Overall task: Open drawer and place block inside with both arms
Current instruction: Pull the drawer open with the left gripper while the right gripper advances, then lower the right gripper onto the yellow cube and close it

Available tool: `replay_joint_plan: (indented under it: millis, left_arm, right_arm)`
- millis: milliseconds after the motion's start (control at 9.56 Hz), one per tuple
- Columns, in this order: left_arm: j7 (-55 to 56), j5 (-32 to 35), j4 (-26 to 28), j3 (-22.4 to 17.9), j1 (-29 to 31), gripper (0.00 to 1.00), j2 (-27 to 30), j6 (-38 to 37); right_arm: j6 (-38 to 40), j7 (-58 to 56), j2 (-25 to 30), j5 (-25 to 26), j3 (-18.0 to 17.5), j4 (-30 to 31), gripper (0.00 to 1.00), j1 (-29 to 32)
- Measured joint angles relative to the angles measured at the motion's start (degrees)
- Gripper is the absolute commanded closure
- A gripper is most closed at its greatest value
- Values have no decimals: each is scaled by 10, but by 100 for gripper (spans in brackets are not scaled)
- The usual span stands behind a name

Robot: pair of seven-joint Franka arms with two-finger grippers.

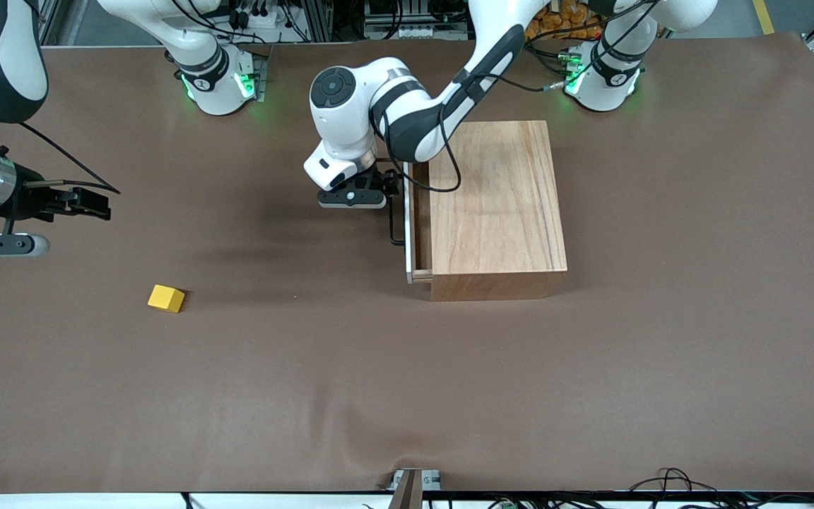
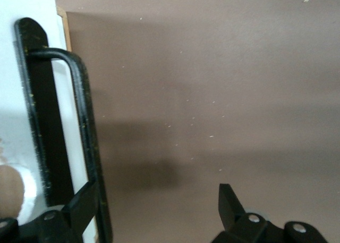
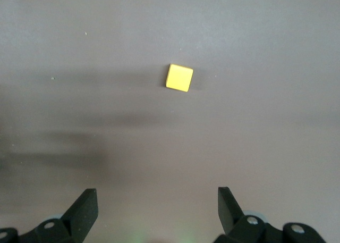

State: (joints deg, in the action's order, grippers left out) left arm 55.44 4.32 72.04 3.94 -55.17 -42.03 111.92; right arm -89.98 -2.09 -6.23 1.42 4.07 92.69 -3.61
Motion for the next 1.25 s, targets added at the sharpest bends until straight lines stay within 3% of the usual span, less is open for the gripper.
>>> replay_joint_plan:
  millis: [523, 1255]
  left_arm:
    - [-7, 12, 12, 0, 0, 0, -7, -10]
    - [-7, -8, 9, 1, -4, 0, -13, 48]
  right_arm:
    - [-101, 2, -14, -3, 1, 62, 0, 9]
    - [-224, 6, -175, -82, 2, 78, 0, 34]
